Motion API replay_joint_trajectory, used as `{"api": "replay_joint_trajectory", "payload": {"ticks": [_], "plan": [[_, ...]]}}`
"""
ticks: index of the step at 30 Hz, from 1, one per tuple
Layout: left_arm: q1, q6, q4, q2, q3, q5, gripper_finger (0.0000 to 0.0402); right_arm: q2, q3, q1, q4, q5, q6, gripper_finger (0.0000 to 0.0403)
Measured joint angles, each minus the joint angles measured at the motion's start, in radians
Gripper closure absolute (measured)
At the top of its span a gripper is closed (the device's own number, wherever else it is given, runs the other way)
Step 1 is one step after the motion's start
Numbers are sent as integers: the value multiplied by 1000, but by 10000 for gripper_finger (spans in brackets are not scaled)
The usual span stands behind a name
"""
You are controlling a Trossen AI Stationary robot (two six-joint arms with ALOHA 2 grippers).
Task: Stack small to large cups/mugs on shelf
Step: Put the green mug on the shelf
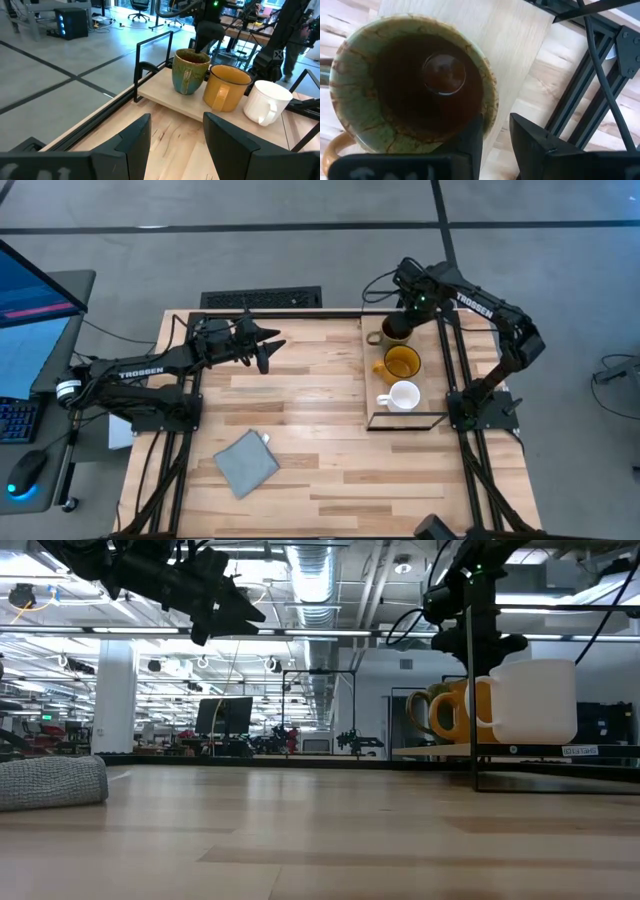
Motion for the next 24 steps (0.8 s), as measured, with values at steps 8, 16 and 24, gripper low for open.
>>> {"api": "replay_joint_trajectory", "payload": {"ticks": [8,16,24], "plan": [[0,-9,-2,0,0,0,230,0,0,0,-45,1,17,285],[0,-10,-14,0,0,0,230,0,0,0,-38,3,18,285],[0,-10,-13,0,0,0,230,0,0,7,-31,1,25,285]]}}
